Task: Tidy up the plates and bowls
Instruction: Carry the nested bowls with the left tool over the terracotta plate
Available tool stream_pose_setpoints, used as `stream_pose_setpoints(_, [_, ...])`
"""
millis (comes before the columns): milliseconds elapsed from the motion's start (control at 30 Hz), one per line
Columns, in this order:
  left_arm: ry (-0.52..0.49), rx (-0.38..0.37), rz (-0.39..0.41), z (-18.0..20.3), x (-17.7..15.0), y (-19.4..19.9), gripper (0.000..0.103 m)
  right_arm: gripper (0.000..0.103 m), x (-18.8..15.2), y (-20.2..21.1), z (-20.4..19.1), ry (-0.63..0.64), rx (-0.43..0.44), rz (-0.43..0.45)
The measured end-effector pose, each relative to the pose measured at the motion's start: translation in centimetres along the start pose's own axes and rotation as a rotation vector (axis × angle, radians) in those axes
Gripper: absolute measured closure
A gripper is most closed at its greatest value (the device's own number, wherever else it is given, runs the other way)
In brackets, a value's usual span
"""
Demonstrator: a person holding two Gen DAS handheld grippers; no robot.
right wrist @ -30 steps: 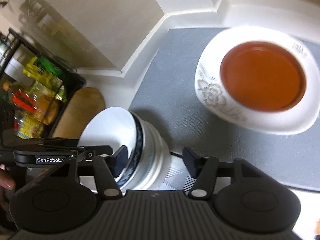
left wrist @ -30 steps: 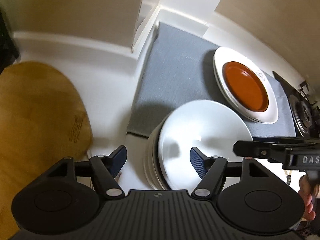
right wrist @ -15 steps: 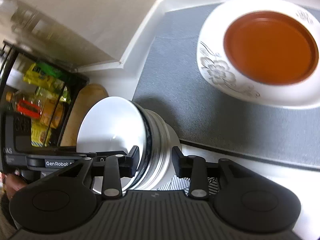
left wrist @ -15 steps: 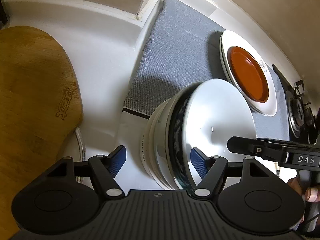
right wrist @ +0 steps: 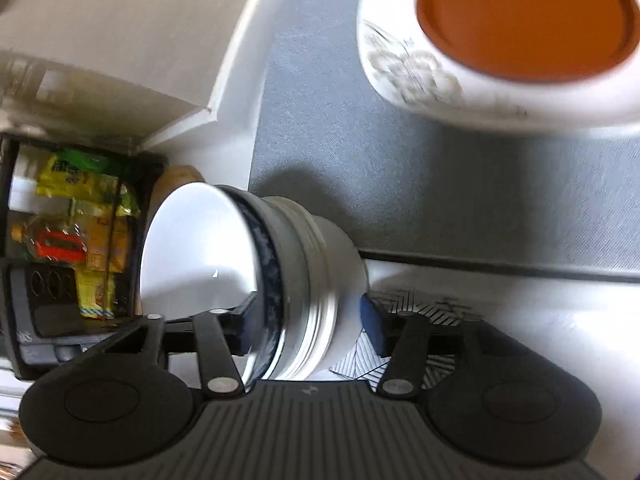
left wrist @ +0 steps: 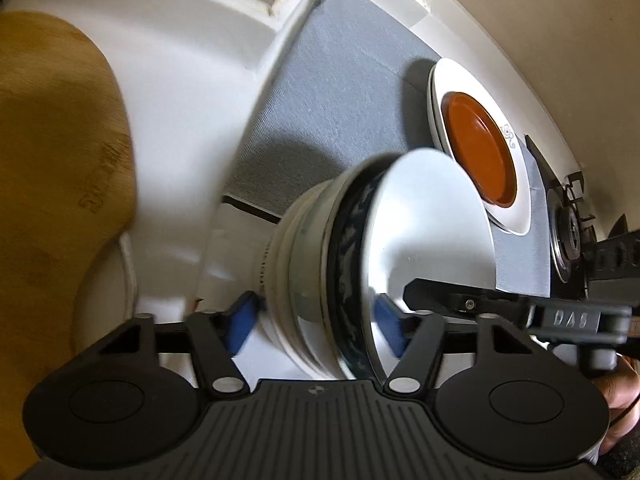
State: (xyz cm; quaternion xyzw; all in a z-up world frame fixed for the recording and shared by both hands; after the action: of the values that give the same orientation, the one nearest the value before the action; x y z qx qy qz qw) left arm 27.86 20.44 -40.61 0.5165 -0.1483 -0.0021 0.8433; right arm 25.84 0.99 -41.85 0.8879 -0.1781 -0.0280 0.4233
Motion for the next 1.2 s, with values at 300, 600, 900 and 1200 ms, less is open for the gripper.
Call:
stream_pose_setpoints(300, [-0.047, 0.071, -0.009, 1.1, 0.2, 0.9, 0.055, 0.062, 0.0, 1.1, -1.0, 0.085, -0.037, 0.044])
stream_pose_setpoints(600, [-0.067, 0.078, -0.019, 2.5, 0.9, 1.2, 0.054, 0.064, 0.7, 2.7, -1.4, 0.090, -0.047, 0.092])
stream_pose_setpoints(900, [-0.103, 0.083, -0.040, 5.4, 3.5, 2.1, 0.054, 0.065, 2.7, 5.8, -1.0, 0.017, -0.033, 0.140])
stream_pose_setpoints(1200, [-0.195, 0.054, -0.058, 9.9, 8.2, 1.3, 0.054, 0.065, 6.6, 10.2, 0.5, -0.028, -0.051, 0.233])
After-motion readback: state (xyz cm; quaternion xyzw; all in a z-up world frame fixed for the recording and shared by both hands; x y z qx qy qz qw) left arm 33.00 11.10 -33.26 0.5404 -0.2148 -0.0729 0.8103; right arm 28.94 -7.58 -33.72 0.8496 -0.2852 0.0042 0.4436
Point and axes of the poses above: each gripper's, at about its wrist camera, not at the fingertips, and y roughly against the way its jaws point, z to its right, x to its top, the point moved 9 cm from there along -y, roughly the way its jaws point, and after that the axes turned 7 degrees about -y, right-handed, at the moved point
